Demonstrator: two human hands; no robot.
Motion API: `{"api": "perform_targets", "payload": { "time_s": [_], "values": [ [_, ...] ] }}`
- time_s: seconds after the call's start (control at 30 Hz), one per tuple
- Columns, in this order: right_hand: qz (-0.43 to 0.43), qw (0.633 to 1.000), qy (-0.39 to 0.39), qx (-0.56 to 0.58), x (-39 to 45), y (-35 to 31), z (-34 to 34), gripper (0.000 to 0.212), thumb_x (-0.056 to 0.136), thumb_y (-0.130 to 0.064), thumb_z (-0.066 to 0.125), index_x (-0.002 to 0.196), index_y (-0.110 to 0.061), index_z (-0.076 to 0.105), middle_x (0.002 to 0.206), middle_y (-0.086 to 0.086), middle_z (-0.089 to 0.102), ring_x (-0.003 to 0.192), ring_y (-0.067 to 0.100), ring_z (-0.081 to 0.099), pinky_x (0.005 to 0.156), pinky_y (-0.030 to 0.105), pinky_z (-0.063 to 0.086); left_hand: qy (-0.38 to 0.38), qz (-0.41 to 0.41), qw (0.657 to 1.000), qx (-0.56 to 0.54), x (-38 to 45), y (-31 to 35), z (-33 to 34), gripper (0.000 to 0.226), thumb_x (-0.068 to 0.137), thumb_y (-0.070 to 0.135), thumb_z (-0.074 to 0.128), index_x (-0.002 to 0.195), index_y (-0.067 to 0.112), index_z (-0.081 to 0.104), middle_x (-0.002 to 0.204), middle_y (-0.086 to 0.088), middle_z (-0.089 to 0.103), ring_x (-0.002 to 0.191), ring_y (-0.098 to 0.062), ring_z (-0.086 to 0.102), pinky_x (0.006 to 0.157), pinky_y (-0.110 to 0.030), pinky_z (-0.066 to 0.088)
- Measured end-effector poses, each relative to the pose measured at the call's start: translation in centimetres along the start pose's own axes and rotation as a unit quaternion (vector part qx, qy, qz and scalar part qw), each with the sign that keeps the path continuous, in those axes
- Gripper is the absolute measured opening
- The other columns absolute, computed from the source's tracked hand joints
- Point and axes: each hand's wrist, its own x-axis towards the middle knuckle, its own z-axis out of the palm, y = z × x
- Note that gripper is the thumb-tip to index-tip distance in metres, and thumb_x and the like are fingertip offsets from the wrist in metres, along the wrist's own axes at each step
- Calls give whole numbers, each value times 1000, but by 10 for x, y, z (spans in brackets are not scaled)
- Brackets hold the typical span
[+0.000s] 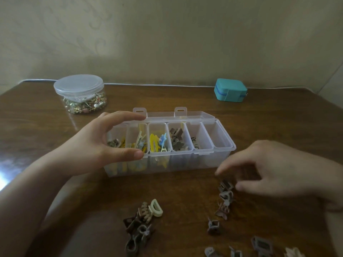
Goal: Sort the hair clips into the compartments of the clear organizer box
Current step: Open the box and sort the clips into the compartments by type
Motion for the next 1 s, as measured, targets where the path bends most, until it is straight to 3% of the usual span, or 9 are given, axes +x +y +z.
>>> {"api": "perform_targets", "payload": {
  "time_s": [0.17,0.27,0.37,0.5,0.6,0.67,0.77,0.83,1.0],
  "values": [
    [4,1000,-19,-16,4,-3,3,23,86,-45,65,102,-57,53,88,-23,61,87,-10,55,68,18,48,0,4,1000,-7,0,-1,1,84,45,77,77,125,60,56,131,16,56,128,-7,51,114,-48,37],
    [-53,986,135,82,-7,2,-8,24,80,-52,66,104,-53,60,95,-26,63,84,-1,61,62,11,47,2,24,1000,-9,-1,0,2,79,49,71,78,124,59,57,130,25,58,130,-2,47,116,-44,34],
    [-70,903,377,195,5,-3,-5,27,78,-47,70,105,-47,66,88,-8,66,74,15,62,58,22,52,-4,43,999,-7,0,-1,3,78,51,73,77,125,57,57,131,29,57,133,-3,45,116,-43,33],
    [-9,913,393,111,35,-10,10,48,81,-46,63,127,-44,53,84,-10,56,67,9,49,56,24,46,-6,46,999,-6,1,1,4,78,51,72,76,125,59,56,129,36,56,130,0,45,115,-42,34],
    [-35,890,419,174,18,-5,3,27,84,-39,68,110,-40,64,85,-10,61,71,14,56,56,24,49,-11,35,999,-5,0,1,2,80,49,74,76,125,61,55,128,35,56,130,3,44,116,-42,33],
    [-81,920,352,152,0,-1,-2,14,83,-39,69,96,-41,67,84,-9,65,71,14,61,54,22,48,-12,21,1000,-10,0,1,2,81,48,74,77,125,61,55,129,28,57,130,1,46,117,-43,34],
    [-50,993,59,91,-11,0,-6,29,82,-45,66,107,-58,58,94,-19,64,80,6,62,63,19,52,-14,21,1000,-13,-1,1,2,84,46,79,77,125,60,56,127,28,57,129,0,48,117,-43,34],
    [-2,996,-80,49,-5,-5,-2,41,83,-44,68,113,-65,49,98,-25,61,88,-3,58,73,23,53,-13,19,1000,-10,-1,0,2,84,46,77,77,126,60,56,125,27,57,129,0,49,117,-43,34],
    [-20,998,-50,22,1,-6,2,33,82,-48,68,108,-58,51,100,-30,58,92,-9,54,73,18,50,-13,12,1000,-5,-1,0,2,82,48,72,78,126,61,55,128,22,55,129,-3,49,117,-45,33]
  ]
}}
